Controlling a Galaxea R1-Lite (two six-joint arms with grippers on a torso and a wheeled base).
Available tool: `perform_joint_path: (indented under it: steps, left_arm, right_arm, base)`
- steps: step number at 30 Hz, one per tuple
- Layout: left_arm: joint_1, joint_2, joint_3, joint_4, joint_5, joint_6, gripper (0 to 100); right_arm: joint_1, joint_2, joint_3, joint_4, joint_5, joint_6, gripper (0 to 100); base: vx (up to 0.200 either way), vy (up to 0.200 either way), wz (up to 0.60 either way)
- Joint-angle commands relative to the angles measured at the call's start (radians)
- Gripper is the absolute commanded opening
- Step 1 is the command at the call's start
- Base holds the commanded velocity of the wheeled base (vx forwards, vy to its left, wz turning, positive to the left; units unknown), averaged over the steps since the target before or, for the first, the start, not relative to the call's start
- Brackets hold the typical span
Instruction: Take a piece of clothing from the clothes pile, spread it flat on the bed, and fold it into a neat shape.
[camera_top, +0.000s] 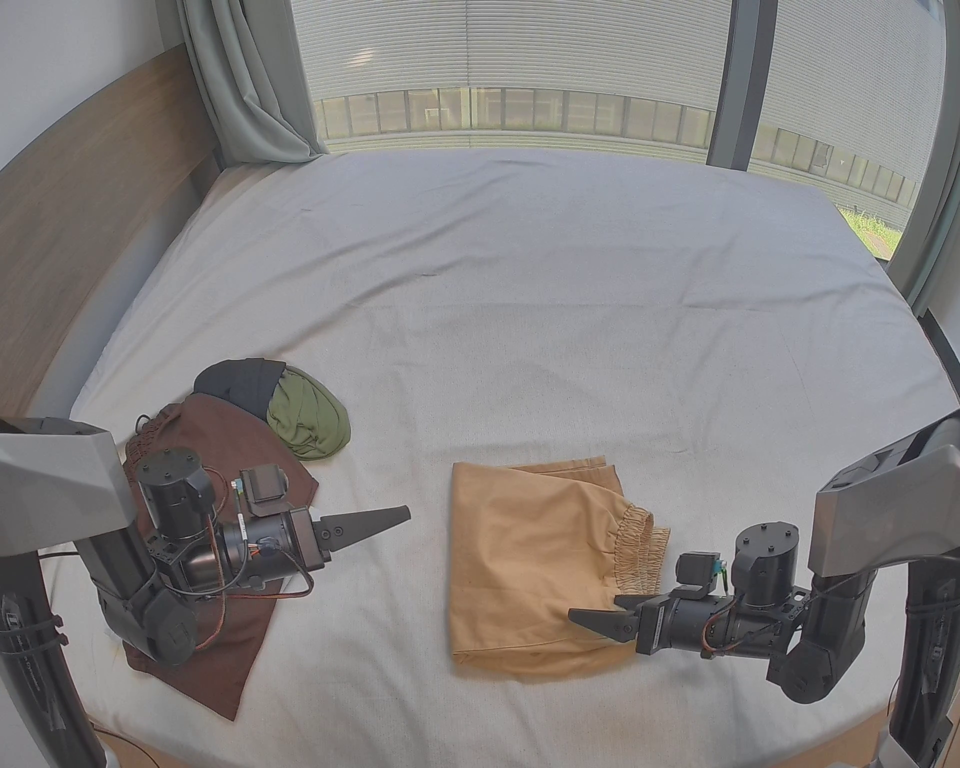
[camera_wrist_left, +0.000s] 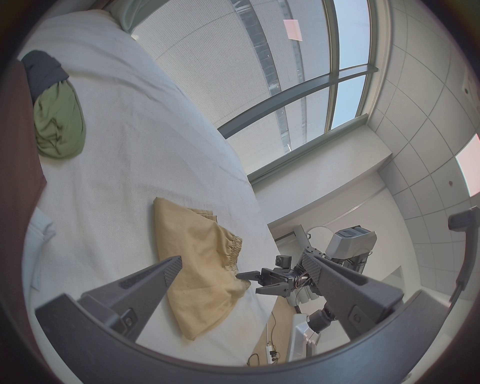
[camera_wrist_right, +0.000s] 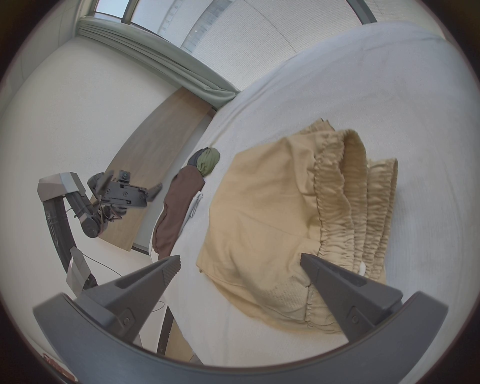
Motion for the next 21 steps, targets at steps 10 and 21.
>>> perform_joint_path:
  steps: [10,21]
  left_arm:
    - [0.027,-0.011,0.024,0.001,-0.005,0.102,100]
    - [0.027,0.002,0.024,0.001,-0.005,0.108,100]
  right_arm:
    - [-0.004,0.082,0.013,-0.001,-0.002,-0.004,100]
    - [-0.038,0.001,-0.059,-0.001,0.0,-0.023,100]
  base:
    - [0.0,0.0,0.0]
    - [0.0,0.0,0.0]
